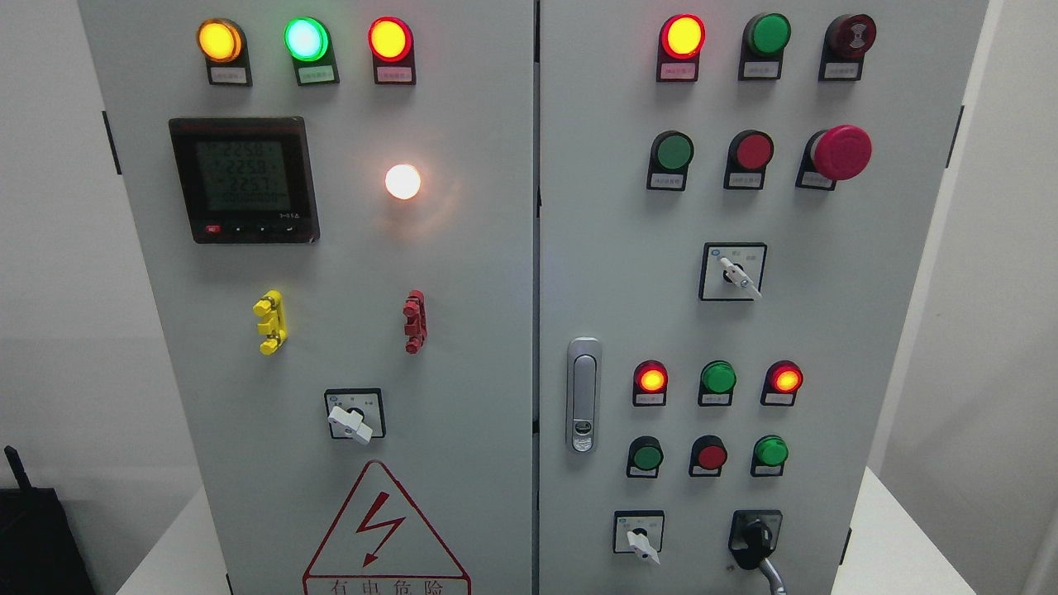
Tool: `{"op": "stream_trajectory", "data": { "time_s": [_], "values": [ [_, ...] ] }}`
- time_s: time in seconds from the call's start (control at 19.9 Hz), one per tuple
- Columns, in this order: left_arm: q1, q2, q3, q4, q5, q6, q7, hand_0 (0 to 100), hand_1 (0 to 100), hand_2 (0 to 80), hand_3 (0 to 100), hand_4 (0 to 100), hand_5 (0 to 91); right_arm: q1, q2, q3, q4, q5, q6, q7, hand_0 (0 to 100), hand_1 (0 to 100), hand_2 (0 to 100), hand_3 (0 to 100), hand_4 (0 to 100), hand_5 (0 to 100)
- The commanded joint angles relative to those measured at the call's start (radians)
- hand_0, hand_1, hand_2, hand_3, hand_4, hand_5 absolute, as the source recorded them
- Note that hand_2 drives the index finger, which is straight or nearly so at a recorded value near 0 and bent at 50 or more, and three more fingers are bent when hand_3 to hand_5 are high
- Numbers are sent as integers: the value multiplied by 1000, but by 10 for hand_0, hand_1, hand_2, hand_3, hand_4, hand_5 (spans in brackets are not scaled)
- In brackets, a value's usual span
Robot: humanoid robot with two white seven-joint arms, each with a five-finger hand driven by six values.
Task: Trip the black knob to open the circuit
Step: 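Twist the black rotary knob with the right hand fingers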
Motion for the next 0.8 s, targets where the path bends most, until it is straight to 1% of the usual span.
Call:
{"op": "stream_trajectory", "data": {
  "time_s": [0.0,0.4,0.75],
  "values": [
    [0,-1,1,1,2,1,0,120,389,0,0,0,0,-23,5,31,-42,8,-16,21,1000,978,0,1000,1000,950],
    [0,-1,1,1,2,1,0,120,389,0,0,0,0,-25,3,46,-42,8,-16,20,1000,978,0,1000,1000,950],
    [0,-1,1,1,2,1,0,120,389,0,0,0,0,-25,3,48,-50,8,-16,20,1000,978,0,1000,1000,950]
  ]
}}
